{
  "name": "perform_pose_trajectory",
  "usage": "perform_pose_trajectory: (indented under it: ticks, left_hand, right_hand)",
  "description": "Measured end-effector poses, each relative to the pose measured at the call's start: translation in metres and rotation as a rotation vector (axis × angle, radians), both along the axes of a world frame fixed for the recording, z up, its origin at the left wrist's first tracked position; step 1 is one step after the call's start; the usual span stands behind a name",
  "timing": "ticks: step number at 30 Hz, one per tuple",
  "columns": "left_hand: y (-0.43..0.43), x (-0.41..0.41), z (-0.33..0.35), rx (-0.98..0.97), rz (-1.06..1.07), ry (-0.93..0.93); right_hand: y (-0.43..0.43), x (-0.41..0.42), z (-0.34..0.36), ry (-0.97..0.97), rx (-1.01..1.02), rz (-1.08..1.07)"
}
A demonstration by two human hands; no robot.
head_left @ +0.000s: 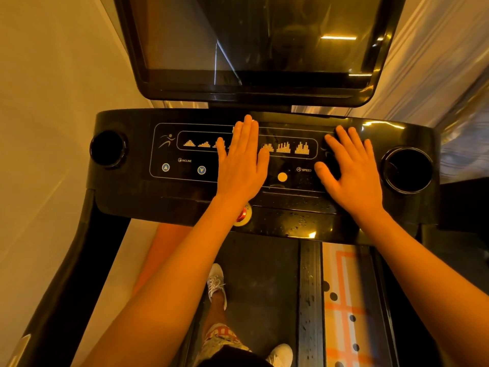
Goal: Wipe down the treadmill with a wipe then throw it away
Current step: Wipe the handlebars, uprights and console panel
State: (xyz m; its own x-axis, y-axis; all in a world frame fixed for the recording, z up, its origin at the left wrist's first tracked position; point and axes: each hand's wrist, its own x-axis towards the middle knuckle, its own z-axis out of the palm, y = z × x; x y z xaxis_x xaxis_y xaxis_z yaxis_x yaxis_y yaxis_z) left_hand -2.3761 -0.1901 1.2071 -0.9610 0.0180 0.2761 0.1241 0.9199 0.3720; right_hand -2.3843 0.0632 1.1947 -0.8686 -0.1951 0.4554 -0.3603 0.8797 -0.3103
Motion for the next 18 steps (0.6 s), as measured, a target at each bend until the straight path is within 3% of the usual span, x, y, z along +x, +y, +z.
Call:
perform_pose_trajectory:
  ticks: [18]
  left_hand:
    - [0.008, -0.015, 0.006, -0.026, 0.079, 0.034]
  right_hand:
    - [-0.001, 0.001, 0.0, -0.003, -0.007, -0.003]
